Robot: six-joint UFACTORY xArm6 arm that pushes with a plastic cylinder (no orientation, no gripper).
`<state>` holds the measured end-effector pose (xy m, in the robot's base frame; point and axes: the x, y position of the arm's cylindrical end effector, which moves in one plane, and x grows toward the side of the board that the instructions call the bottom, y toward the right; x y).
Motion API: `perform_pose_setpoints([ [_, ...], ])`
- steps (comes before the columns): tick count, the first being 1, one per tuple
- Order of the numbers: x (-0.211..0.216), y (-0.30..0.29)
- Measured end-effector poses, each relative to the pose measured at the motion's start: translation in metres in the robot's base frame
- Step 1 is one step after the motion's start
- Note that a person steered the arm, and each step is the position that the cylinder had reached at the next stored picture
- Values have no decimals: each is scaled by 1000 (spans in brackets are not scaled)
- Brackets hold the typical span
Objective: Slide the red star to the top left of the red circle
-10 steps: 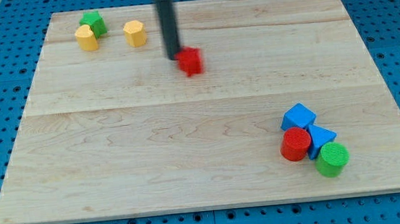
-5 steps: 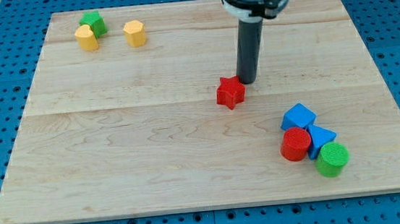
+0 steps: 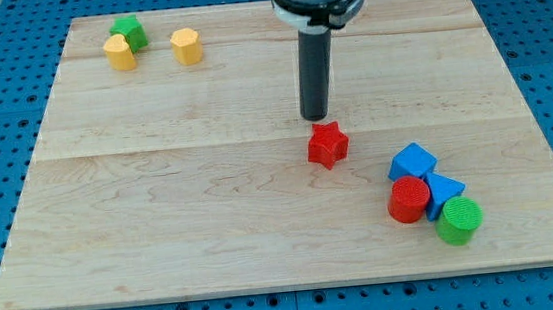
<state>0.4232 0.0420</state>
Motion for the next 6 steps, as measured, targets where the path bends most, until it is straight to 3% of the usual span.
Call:
perform_pose_setpoints([
  [3,12,45],
  [6,5,-2],
])
